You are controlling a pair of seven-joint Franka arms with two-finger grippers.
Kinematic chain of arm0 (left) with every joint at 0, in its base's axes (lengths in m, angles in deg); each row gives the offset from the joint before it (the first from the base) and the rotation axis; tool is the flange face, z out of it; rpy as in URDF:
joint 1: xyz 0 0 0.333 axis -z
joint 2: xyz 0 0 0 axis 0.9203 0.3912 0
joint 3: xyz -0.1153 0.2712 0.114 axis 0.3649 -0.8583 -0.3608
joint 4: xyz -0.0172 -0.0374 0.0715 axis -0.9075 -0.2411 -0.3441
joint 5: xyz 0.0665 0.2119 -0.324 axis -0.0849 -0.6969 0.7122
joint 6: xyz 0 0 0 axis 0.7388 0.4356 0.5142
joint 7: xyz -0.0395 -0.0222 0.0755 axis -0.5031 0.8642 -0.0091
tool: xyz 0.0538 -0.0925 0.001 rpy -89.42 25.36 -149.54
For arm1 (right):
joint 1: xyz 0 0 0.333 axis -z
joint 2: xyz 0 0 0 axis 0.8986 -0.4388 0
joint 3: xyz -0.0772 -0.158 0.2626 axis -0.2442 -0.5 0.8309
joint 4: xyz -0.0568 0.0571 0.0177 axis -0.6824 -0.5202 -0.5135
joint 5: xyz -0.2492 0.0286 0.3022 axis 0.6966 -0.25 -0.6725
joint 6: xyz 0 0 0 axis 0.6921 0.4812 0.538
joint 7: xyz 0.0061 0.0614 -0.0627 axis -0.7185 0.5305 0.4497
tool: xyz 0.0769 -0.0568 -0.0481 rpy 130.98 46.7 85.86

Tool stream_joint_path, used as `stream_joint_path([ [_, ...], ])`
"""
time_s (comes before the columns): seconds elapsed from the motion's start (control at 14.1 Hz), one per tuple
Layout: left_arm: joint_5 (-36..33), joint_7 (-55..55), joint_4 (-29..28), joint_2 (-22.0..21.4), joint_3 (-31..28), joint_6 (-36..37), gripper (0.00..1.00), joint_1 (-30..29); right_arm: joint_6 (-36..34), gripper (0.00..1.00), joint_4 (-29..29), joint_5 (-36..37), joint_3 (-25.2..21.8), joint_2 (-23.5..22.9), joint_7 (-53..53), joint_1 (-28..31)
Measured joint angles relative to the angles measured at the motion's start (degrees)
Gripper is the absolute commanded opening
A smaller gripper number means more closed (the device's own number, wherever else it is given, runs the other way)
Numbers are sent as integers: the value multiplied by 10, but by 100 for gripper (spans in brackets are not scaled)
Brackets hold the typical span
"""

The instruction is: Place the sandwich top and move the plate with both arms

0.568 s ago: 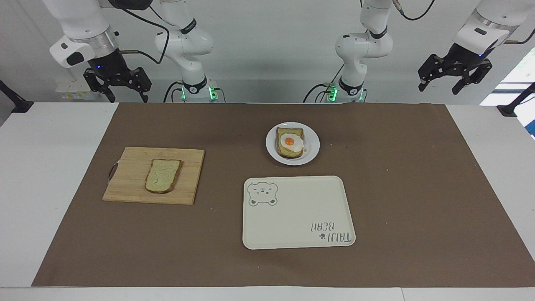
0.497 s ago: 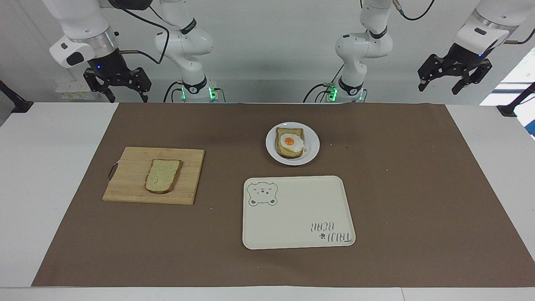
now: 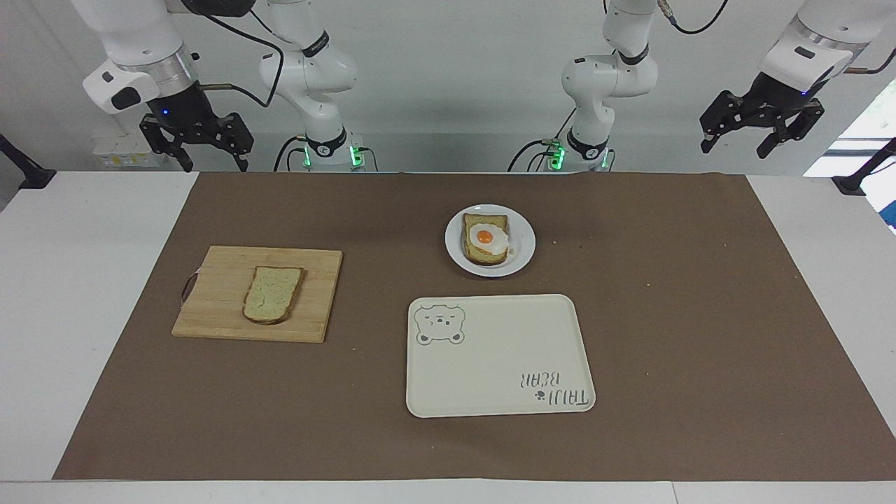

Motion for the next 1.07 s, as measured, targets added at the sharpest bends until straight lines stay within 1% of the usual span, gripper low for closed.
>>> stream_joint_path([
  [0.78, 0, 0, 0, 0, 0, 0, 100, 0, 0, 100, 0, 0, 0, 0, 0, 0],
  [1.07, 0, 0, 0, 0, 0, 0, 100, 0, 10, 100, 0, 0, 0, 0, 0, 0],
])
